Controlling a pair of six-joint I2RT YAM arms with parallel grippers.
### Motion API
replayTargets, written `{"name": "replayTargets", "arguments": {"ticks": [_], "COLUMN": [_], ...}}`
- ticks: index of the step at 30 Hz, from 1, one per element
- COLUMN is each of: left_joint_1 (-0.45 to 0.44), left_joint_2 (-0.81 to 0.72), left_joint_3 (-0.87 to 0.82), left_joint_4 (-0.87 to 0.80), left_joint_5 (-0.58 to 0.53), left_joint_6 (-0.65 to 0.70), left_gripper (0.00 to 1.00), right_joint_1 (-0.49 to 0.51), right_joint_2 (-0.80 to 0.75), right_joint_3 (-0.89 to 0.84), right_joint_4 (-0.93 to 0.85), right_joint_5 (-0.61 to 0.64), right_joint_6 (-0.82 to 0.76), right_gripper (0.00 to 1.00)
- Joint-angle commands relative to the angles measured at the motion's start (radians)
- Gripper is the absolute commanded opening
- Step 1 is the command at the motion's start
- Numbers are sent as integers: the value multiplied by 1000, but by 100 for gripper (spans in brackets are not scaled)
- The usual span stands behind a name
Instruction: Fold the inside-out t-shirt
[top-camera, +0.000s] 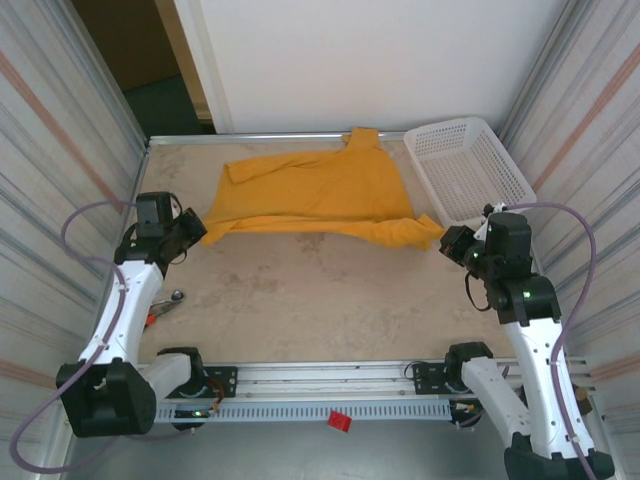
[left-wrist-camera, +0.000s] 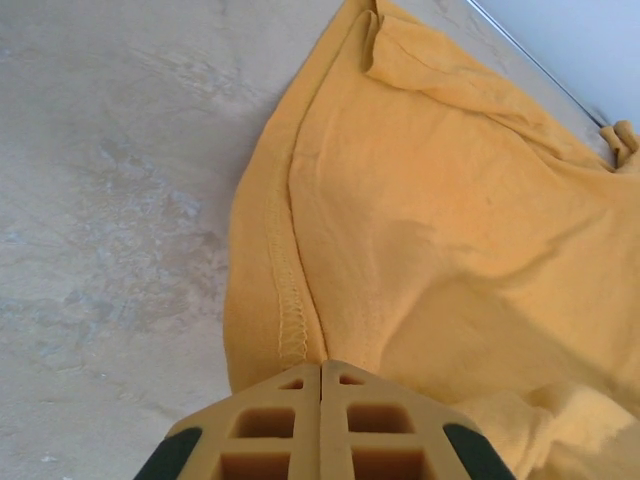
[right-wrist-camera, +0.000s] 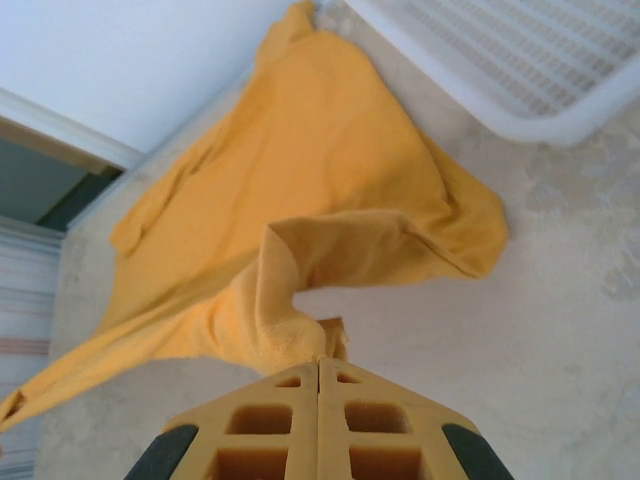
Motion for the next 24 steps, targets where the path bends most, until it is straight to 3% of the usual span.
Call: {"name": "replayTargets", "arguments": {"ticks": [1, 4, 5, 6, 7, 10, 15, 24], "left_joint_1": [9, 9, 9, 9, 10, 9, -20, -245], "left_joint_2": [-23, -20, -11, -6, 0, 11, -36, -193], "left_joint_3": [10, -23, -36, -49, -64, -125, -224, -415], "left_joint_4": [-58, -48, -48, -53, -52, -38, -45, -78], "left_joint_5": [56, 70, 70, 63, 59, 41, 46, -206], "left_joint_6": [-26, -39, -39, -40, -40, -35, -68, -250], "left_gripper": [0, 0, 5, 26, 37, 52, 55, 54], "right_joint_1": [-5, -4, -3, -3, -3, -2, 0, 2], "right_joint_2": [-34, -63, -78, -97, -114, -166, -222, -235], "right_joint_3": [-4, -50, -78, -112, -143, -241, -342, -360], "right_joint_4": [-105, -143, -154, -164, -173, -190, -198, -203], "right_joint_5": [4, -22, -27, -26, -23, -22, -37, -25], "right_joint_6": [35, 64, 75, 84, 95, 124, 154, 150], "right_gripper": [0, 0, 0, 0, 0, 0, 0, 0]}}
